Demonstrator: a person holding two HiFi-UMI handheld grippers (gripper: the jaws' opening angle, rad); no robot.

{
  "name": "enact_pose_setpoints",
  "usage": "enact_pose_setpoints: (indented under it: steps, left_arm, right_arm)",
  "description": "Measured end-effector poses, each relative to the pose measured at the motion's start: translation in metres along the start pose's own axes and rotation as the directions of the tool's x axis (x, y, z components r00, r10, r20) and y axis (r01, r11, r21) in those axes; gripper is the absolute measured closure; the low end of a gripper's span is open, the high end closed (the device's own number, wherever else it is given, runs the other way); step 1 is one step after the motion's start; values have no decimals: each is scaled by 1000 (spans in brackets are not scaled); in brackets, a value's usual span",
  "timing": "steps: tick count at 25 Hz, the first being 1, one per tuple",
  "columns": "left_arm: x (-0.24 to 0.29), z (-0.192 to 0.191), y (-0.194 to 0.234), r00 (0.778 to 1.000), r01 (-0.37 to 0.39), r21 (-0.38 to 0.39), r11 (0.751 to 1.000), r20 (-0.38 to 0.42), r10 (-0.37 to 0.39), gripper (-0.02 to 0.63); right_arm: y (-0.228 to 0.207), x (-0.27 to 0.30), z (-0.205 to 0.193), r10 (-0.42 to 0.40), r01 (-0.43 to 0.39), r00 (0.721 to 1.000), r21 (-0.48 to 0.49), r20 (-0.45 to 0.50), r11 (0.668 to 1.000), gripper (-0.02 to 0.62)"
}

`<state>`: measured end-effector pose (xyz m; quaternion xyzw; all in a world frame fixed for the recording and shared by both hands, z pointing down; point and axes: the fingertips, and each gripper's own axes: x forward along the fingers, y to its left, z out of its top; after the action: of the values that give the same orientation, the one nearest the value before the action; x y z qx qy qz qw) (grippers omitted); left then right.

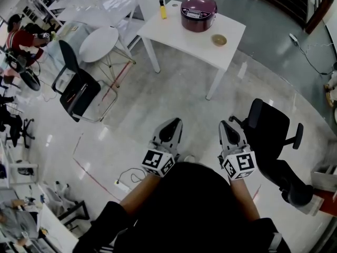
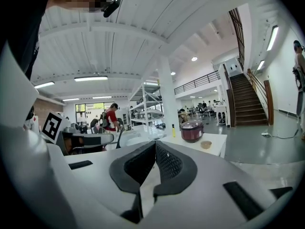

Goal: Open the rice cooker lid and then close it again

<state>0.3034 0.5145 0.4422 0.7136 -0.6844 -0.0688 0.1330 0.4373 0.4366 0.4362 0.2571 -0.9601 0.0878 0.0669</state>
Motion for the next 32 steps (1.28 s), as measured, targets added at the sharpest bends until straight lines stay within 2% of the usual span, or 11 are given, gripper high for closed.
enact_pose_setpoints:
  steps: [3,4,6,9,11,16,20,25,29,32]
  left_arm:
    - [-6,-1,5,1000,-9,3,1000,2,9,604]
    - [-8,-1,7,1000,-10,7,1000,1,10,597]
    - [-9,-8,8,999,5,27,1000,-33,-4,480]
    - [-9,-26,13,992,26,34,999,-124,-22,365]
    - [-13,-34,20,988,16,11,1000,-151,-14,339]
    - [-20,-37,28,989,-31,0,1000,-147,31,331]
    - [-28,-35,28,991,-49,9,999,-127,50,331]
    - [-32,-46,39,984,-68,8,998,-168,68,331]
    - [-20,-37,52,989,-64,-19,998,-137,61,331]
    - [-1,-32,65,991,-36,-30,999,-132,32,331]
  right_arm:
    - [0,-2,-1,3,-3,1000,-10,2,1000,594]
    - [0,-3,-3,4,-4,1000,-10,-1,1000,573]
    - [-4,-4,-8,-7,7,1000,15,-17,1000,422]
    - [-14,-6,-18,-54,57,997,44,-46,997,360]
    - [-19,-8,-22,-86,88,995,34,-55,996,351]
    - [-29,-11,-18,-109,112,993,68,-47,991,351]
    - [-27,-2,-26,-74,80,995,89,-68,993,351]
    - [-8,28,-29,-18,24,998,101,-61,995,351]
    - [8,61,-27,42,-36,996,77,-80,996,351]
    - [6,86,-25,49,-42,995,72,-93,996,351]
